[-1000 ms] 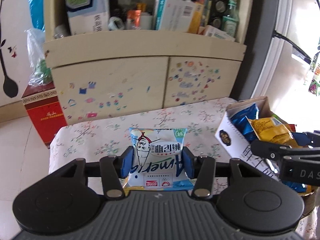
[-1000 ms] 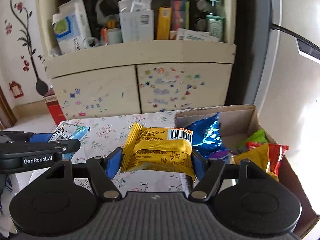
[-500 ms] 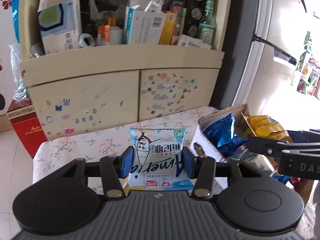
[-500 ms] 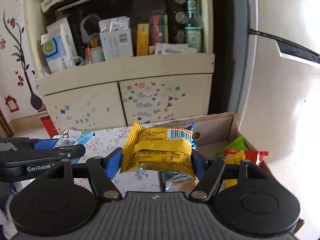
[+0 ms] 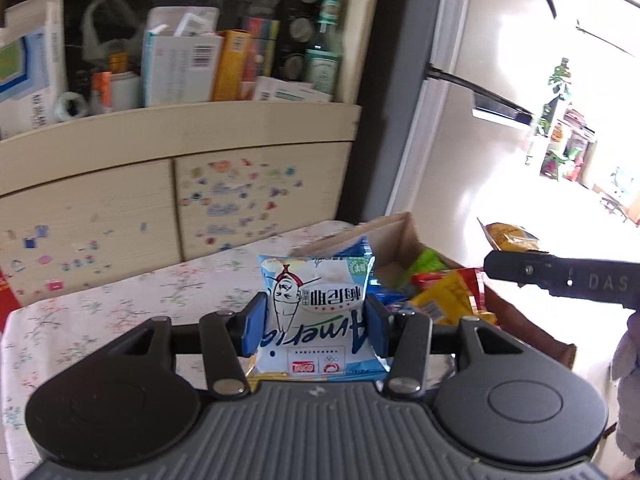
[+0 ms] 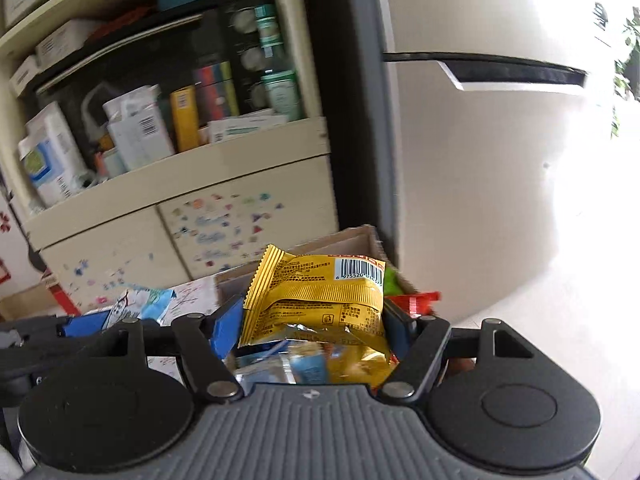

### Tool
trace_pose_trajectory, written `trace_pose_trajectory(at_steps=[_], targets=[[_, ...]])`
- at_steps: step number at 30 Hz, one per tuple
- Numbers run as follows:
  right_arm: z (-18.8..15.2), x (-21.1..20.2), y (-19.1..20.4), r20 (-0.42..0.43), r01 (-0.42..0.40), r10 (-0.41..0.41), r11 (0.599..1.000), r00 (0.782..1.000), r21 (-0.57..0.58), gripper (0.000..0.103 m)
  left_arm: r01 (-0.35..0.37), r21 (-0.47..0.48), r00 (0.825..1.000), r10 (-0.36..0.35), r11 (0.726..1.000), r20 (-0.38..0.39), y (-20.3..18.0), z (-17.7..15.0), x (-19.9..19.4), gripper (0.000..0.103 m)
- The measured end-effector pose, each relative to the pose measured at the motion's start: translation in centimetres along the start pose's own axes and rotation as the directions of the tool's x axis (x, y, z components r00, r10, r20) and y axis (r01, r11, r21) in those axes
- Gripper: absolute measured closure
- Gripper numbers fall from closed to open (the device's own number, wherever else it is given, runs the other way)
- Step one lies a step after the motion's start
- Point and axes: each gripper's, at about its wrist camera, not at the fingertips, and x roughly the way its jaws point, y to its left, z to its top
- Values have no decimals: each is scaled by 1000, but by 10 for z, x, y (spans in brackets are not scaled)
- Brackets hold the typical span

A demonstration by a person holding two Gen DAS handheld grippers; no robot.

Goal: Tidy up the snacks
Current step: 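Lift the white Amerie and yellow bags and carry them over the box, then open the left gripper over the box while the right releases the yellow bag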

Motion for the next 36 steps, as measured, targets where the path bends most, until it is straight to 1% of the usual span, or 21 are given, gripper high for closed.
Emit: trace_pose_trajectory(at_steps=[6, 11, 17, 18, 19, 20, 21, 22, 23, 24, 27, 29, 31, 36], targets=[[2, -4, -24, 0, 25, -25, 996, 1000, 87, 26, 64, 25, 998, -64, 998, 1, -25, 1, 8, 54], [2, -7, -35, -1, 39, -39, 991, 999, 125, 26, 112, 49, 994, -112, 992, -4, -47, 0, 17, 54], [1, -7, -45, -18, 67, -65, 987, 998, 146, 25, 197, 83, 980, -196, 977, -24, -77, -7, 30, 54], [0, -7, -47, -27, 70, -67, 985, 997, 155, 25, 214, 92, 977, -212, 973, -26, -83, -9, 31, 54], [-1, -6, -50, -37, 72, -67, 984, 997, 166, 22, 231, 105, 973, -230, 967, -28, -88, -12, 32, 53], [-2, -5, -51, -47, 75, -68, 982, 997, 171, 19, 239, 113, 971, -237, 965, -29, -93, -15, 33, 44], [-3, -4, -52, -59, 81, -71, 982, 996, 172, 18, 240, 117, 971, -238, 964, -29, -96, -18, 34, 30], [-4, -3, -53, -68, 89, -78, 981, 995, 171, 15, 242, 117, 970, -240, 963, -24, -99, -20, 33, 23], [-5, -4, -54, -73, 95, -84, 980, 994, 173, 14, 242, 113, 970, -242, 964, -20, -100, -21, 32, 13], [-5, -4, -55, -75, 94, -82, 979, 994, 179, 13, 243, 109, 970, -242, 964, -20, -101, -21, 30, 10], [-3, -8, -57, -68, 92, -81, 977, 994, 193, 9, 241, 113, 971, -239, 964, -28, -101, -16, 26, 7], [-3, -11, -59, -60, 96, -85, 976, 995, 196, 7, 213, 114, 977, -211, 970, -31, -100, -13, 23, 4], [-3, -13, -61, -60, 88, -78, 975, 995, 202, 6, 184, 115, 983, -180, 976, -48, -99, -11, 21, 3], [-3, -18, -60, -63, 91, -79, 973, 995, 213, 4, 140, 76, 988, -134, 987, -78, -93, -13, 16, 2]])
